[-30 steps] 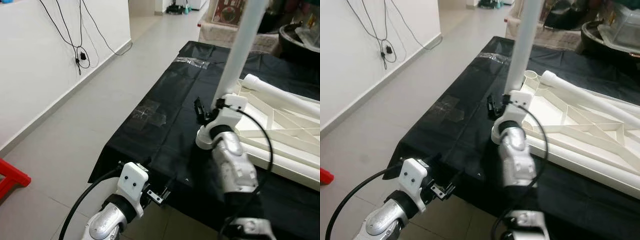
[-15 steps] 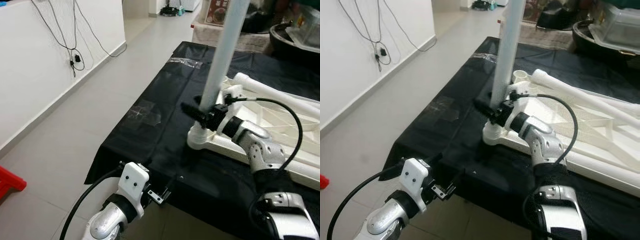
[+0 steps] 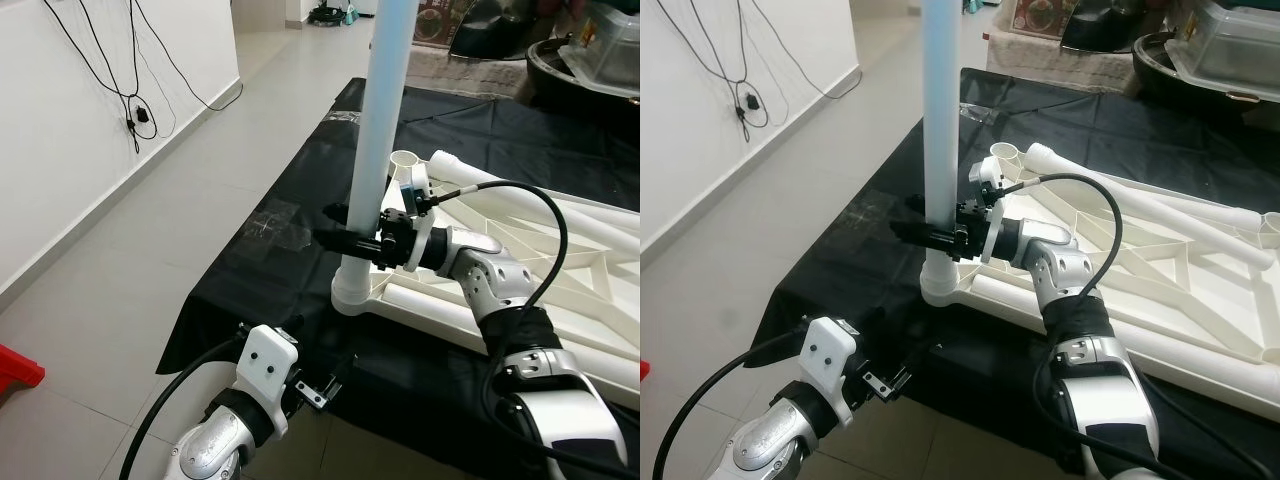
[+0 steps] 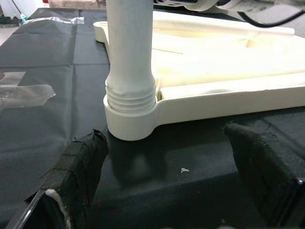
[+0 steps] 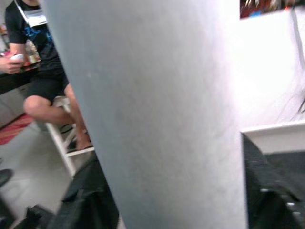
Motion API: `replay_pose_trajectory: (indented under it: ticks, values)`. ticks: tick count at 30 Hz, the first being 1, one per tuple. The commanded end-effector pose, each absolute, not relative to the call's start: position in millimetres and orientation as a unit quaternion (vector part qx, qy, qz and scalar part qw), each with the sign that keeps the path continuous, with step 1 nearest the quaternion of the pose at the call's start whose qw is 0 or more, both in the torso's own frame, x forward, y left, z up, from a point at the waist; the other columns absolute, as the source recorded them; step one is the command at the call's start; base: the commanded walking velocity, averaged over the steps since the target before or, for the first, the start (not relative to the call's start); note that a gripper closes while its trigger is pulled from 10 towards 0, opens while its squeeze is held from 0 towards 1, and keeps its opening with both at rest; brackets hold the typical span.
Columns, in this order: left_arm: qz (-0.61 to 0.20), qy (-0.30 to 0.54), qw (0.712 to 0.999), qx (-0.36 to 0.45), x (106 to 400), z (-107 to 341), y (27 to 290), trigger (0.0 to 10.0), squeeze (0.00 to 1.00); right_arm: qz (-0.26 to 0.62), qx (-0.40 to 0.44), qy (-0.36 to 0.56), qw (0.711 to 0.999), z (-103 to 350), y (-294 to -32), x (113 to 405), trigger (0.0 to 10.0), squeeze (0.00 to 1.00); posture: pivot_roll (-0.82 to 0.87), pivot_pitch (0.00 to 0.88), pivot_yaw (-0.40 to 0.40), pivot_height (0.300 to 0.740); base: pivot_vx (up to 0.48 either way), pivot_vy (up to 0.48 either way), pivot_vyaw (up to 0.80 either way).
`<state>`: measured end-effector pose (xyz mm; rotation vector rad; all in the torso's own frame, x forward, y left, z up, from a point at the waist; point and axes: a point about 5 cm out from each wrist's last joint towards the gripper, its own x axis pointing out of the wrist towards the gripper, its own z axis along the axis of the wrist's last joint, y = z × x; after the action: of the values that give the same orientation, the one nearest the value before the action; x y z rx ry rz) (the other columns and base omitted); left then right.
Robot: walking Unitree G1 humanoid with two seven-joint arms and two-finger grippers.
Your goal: Building children table
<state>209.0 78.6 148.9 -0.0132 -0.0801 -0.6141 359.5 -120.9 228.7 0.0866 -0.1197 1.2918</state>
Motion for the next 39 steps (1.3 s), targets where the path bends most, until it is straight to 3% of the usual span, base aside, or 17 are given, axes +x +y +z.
replay_pose_trajectory:
  ticks: [1, 7, 9, 10, 12, 15, 17, 20, 21, 23, 32, 33, 34, 35, 36, 37, 39]
  values:
    - [-0.306, -0.03, 0.951, -0.006, 206, 147, 78, 10.0, 0.0, 0.616, 0.042, -0.066, 0.784, 225, -112, 355, 0.0, 0.0, 0.14, 0.164, -0.036, 0.74, 0.0, 0.0, 0.0]
    - [-0.308, -0.03, 0.951, -0.005, 207, 146, 78, 10.0, 0.0, 0.59, 0.049, -0.072, 0.802, 218, -112, 349, 0.0, 0.0, 0.14, 0.157, -0.034, 0.74, 0.0, 0.0, 0.0]
    - [-0.309, -0.03, 0.95, -0.004, 207, 146, 77, 10.0, 0.0, 0.493, 0.048, -0.078, 0.865, 217, -116, 358, 0.0, 0.0, 0.14, 0.155, -0.035, 0.74, 0.0, 0.0, 0.0]
    - [-0.309, -0.03, 0.95, -0.004, 207, 146, 77, 10.0, 0.0, 0.493, 0.048, -0.078, 0.865, 217, -116, 358, 0.0, 0.0, 0.14, 0.155, -0.035, 0.74, 0.0, 0.0, 0.0]
    - [-0.31, -0.029, 0.95, -0.004, 208, 145, 78, 10.0, 0.0, 0.378, 0.074, -0.071, 0.92, 216, -123, 365, 0.0, 0.0, 0.12, 0.148, -0.03, 0.74, 0.0, 0.0, 0.0]
    - [-0.31, -0.029, 0.95, -0.003, 208, 145, 78, 10.0, 0.0, 0.344, 0.083, -0.068, 0.933, 215, -125, 366, 0.0, 0.0, 0.12, 0.148, -0.03, 0.74, 0.0, 0.0, 0.0]
    - [-0.311, -0.028, 0.95, -0.003, 209, 144, 79, 10.0, 0.0, 0.15, 0.071, -0.071, 0.984, 210, -142, 367, 0.0, 0.0, 0.11, 0.139, -0.025, 0.74, 0.0, 0.0, 0.0]
    - [-0.312, -0.028, 0.95, -0.003, 209, 143, 79, 10.0, 0.0, 0.076, 0.066, -0.071, 0.992, 207, -150, 365, 0.0, 0.0, 0.11, 0.139, -0.025, 0.74, 0.0, 0.0, 0.0]
    - [-0.313, -0.027, 0.949, -0.002, 209, 143, 79, 10.0, 0.0, -0.103, 0.082, -0.059, 0.99, 199, -165, 347, 0.0, 0.0, 0.11, 0.134, -0.026, 0.74, 0.0, 0.0, 0.0]
    - [-0.314, -0.027, 0.949, -0.002, 209, 143, 79, 10.0, 0.0, -0.157, 0.097, -0.053, 0.981, 195, -166, 339, 0.0, 0.0, 0.11, 0.133, -0.029, 0.74, 0.0, 0.0, 0.0]
    - [-0.312, -0.027, 0.95, -0.002, 208, 143, 79, 10.0, 0.0, -0.205, 0.152, -0.044, 0.966, 193, -138, 334, 0.0, 0.0, 0.12, 0.127, -0.032, 0.74, 0.0, 0.0, 0.0]
    - [-0.313, -0.026, 0.949, -0.003, 208, 143, 79, 10.0, 0.0, -0.207, 0.157, -0.042, 0.965, 194, -134, 334, 1.8, 0.0, 0.12, 0.125, -0.032, 0.74, 0.0, 0.0, 0.0]
    - [-0.313, -0.026, 0.949, -0.003, 208, 143, 79, 10.0, 0.0, -0.207, 0.157, -0.042, 0.965, 194, -134, 334, 1.8, 0.0, 0.12, 0.125, -0.032, 0.74, 0.0, 0.0, 0.0]
    - [-0.314, -0.026, 0.949, -0.003, 208, 142, 78, 10.0, 0.0, -0.178, 0.16, -0.047, 0.97, 195, -127, 336, 10.0, 0.0, 0.12, 0.124, -0.033, 0.74, 0.0, 0.0, 0.0]
    - [-0.314, -0.026, 0.949, -0.003, 208, 142, 78, 10.0, 0.0, -0.178, 0.16, -0.047, 0.97, 195, -127, 336, 10.0, 0.0, 0.12, 0.124, -0.033, 0.74, 0.0, 0.0, 0.0]
    - [-0.316, -0.025, 0.948, -0.003, 208, 142, 78, 10.0, 0.0, -0.154, 0.148, -0.053, 0.975, 198, -118, 334, 10.0, 1.0, 0.12, 0.125, -0.035, 0.74, 0.0, 0.0, 0.0]
    - [-0.317, -0.025, 0.948, -0.003, 208, 141, 78, 10.0, 0.0, -0.148, 0.141, -0.055, 0.977, 198, -118, 333, 10.0, 1.0, 0.12, 0.126, -0.035, 0.74, 0.0, 0.0, 0.0]
